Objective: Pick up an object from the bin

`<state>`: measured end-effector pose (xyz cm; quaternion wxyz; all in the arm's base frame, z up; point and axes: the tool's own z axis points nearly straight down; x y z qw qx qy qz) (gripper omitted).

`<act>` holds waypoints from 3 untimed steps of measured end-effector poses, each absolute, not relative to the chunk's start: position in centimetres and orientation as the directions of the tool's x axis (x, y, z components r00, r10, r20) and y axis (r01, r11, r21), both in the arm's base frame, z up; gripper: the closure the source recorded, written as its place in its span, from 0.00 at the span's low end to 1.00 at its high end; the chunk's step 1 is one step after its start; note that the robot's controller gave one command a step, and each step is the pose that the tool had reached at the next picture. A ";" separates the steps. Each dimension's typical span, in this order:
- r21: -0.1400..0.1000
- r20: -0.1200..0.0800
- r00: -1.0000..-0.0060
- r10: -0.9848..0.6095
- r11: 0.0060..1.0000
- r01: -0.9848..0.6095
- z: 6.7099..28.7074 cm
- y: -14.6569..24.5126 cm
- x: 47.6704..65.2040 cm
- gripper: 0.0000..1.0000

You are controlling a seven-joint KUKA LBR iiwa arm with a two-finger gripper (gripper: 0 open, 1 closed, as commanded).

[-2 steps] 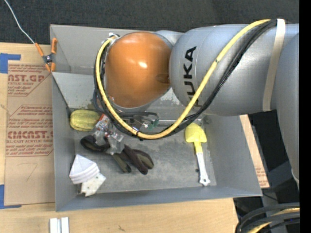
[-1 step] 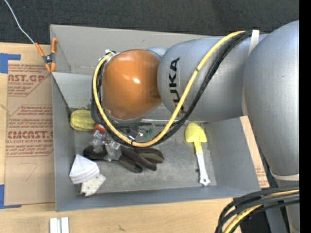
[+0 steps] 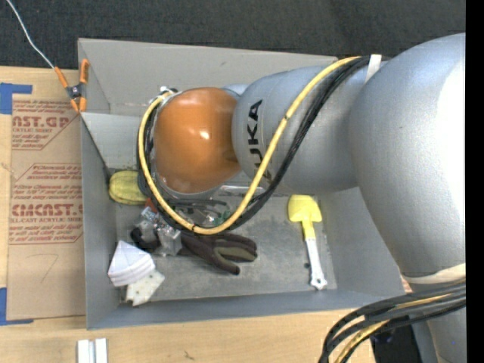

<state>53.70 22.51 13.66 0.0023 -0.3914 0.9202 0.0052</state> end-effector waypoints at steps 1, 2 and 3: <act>0.008 -0.008 -0.694 -0.720 0.694 -0.720 13.7 22.5 53.7 1.00; 0.008 -0.008 -0.693 -0.720 0.693 -0.720 13.7 22.5 53.7 1.00; 0.008 -0.008 -0.693 -0.720 0.693 -0.720 13.7 22.5 53.7 1.00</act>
Offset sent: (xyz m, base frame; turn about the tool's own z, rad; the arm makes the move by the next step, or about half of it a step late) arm 0.0000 0.0000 0.0000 0.0000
